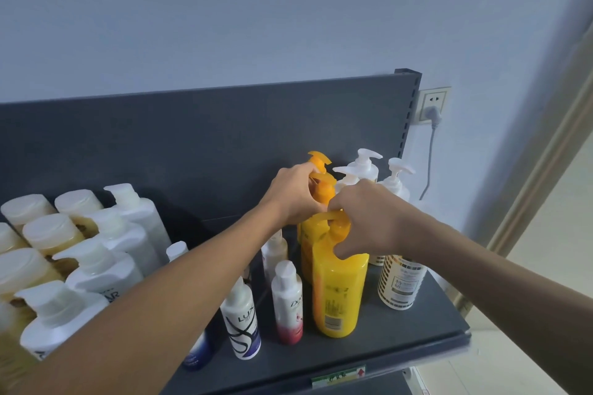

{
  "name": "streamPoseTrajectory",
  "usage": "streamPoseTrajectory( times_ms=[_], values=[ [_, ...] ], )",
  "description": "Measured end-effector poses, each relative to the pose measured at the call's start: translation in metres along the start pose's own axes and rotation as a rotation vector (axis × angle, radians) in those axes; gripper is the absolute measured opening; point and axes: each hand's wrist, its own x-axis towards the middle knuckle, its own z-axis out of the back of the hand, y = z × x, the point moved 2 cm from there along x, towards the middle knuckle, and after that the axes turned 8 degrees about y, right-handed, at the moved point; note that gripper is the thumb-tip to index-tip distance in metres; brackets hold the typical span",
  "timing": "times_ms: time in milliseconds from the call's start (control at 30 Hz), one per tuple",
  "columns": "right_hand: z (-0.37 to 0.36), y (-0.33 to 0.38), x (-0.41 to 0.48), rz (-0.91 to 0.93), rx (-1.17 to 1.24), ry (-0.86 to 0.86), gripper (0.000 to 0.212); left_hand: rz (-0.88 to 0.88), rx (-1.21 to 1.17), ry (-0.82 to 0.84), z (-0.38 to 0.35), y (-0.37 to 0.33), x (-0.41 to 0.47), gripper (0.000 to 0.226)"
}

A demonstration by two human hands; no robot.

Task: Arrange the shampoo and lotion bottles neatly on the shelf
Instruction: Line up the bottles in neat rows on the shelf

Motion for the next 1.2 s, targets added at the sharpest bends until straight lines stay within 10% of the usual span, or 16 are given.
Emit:
streamPoseTrajectory(
  times_ms=[700, 867, 1200],
  values=[
    [0.005, 0.001, -0.002, -0.037, -0.073, 0.15, 0.07, 0.086, 0.098, 0.039, 0.005, -0.004, -0.017, 0.08],
    [0.014, -0.008, -0.018, -0.154, -0.179, 0.114, 0.067, 0.038, 0.394, -0.101, 0.032, -0.021, -0.033, 0.05],
    [0.026, -0.055, -0.053, -0.297, -0.279, 0.112, 0.05, -0.195, 0.228, -0.058, 0.035, -0.085, -0.043, 0.024]
  ],
)
